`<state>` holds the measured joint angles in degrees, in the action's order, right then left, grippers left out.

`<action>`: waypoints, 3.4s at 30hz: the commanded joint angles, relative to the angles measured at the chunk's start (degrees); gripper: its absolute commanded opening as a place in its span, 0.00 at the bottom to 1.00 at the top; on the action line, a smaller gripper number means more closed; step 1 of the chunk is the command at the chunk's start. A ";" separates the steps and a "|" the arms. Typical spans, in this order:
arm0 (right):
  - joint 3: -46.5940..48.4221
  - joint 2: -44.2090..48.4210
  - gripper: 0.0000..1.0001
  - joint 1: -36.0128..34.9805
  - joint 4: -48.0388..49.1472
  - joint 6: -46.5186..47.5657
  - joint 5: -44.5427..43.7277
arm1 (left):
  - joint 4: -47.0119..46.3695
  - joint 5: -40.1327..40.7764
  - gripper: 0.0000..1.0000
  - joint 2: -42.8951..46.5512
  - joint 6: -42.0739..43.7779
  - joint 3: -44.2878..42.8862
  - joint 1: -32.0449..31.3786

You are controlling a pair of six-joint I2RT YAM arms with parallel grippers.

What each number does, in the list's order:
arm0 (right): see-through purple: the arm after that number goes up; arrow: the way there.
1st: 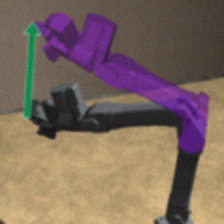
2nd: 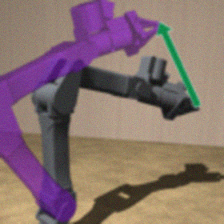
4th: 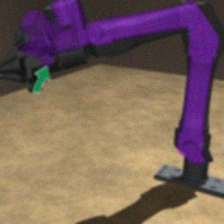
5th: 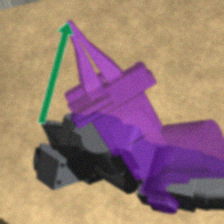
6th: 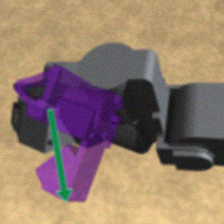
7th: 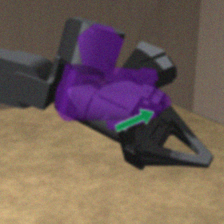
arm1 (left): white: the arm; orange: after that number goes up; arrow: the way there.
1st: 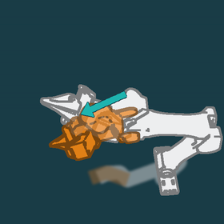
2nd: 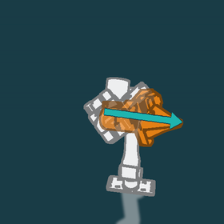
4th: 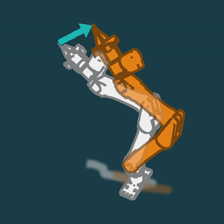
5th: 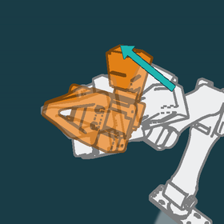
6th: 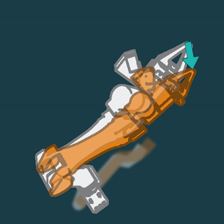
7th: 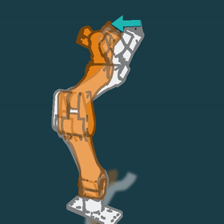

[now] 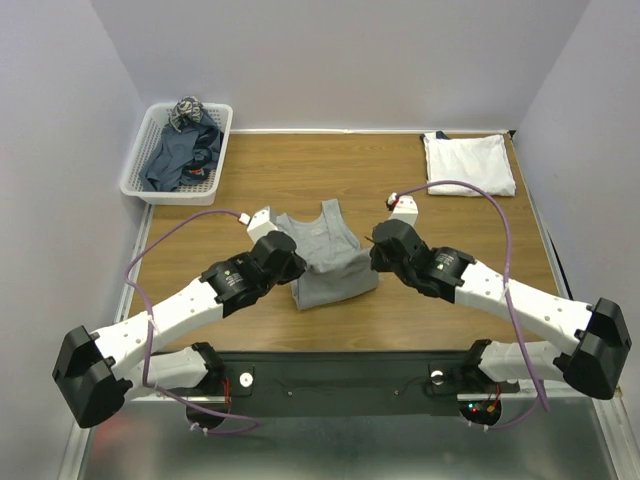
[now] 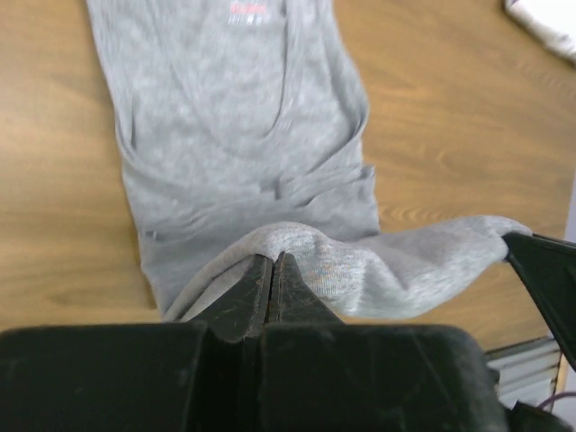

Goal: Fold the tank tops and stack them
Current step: Fold the tank top

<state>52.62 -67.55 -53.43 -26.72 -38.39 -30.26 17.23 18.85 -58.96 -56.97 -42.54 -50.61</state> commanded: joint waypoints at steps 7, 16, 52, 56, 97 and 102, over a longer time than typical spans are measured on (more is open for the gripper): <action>10.91 -7.77 0.01 5.96 11.69 10.17 6.53 | -8.00 -3.47 0.00 -2.30 9.07 -5.97 7.80; 16.98 -12.78 0.00 9.83 13.53 12.29 9.60 | -9.94 -5.84 0.00 -4.49 12.23 -9.22 13.69; 3.47 2.67 0.00 13.79 13.28 5.70 24.20 | -11.79 -10.33 0.00 6.48 0.47 6.59 4.84; -0.67 10.40 0.00 11.86 9.59 3.15 23.76 | -10.38 -5.15 0.00 9.47 -6.82 9.58 -6.14; 12.15 -4.08 0.00 17.21 12.56 10.27 11.62 | -15.38 -14.18 0.00 -13.19 13.37 -15.45 11.65; 14.25 -10.48 0.00 22.83 16.86 10.79 17.24 | -18.80 -18.23 0.00 -20.12 15.40 -19.67 16.76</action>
<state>62.13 -74.98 -33.85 -17.52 -29.08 -18.06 4.97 5.15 -75.75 -45.17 -56.97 -36.75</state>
